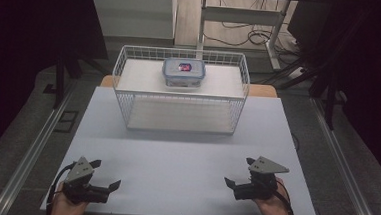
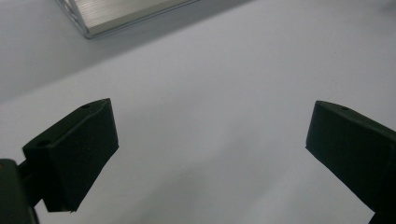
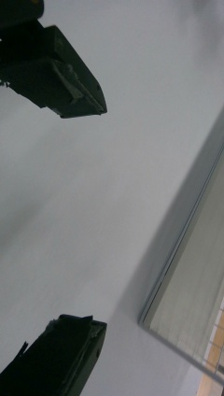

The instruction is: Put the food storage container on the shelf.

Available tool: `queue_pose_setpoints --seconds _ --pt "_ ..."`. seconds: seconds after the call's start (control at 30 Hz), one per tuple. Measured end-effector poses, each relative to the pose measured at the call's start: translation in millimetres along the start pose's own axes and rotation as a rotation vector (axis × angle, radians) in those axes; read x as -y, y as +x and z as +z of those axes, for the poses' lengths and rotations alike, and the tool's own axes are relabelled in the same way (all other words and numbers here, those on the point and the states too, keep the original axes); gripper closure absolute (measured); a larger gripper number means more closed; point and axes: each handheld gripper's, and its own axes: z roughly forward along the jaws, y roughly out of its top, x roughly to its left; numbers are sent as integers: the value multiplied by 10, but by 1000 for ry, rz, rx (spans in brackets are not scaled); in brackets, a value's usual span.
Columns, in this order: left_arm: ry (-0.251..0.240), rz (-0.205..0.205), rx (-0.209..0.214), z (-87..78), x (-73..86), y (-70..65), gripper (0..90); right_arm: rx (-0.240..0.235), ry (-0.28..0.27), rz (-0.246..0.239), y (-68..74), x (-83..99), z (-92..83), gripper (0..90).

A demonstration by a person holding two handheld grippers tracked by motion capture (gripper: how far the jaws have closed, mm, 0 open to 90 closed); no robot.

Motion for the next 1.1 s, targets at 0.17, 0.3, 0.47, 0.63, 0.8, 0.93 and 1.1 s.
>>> queue_pose_setpoints --seconds 0.17,0.3,0.47,0.63,0.8,0.93,1.1 --pt "12 -8 -14 -43 59 31 19 29 7 15 -61 90 -66 0" --pt "19 -18 -24 -76 119 62 18 51 17 24 -98 164 -104 0" --pt "26 -38 -25 -102 199 100 15 69 26 40 -133 252 -136 0" --pt "40 -52 -35 -119 279 135 13 78 56 54 -163 364 -148 0" --pt "55 -73 -38 -125 337 173 10 70 99 61 -155 432 -148 0" --pt "91 -87 -37 -98 374 199 7 58 129 79 -173 479 -139 0" --pt "105 -83 -38 -74 376 201 4 55 141 91 -195 505 -129 0"
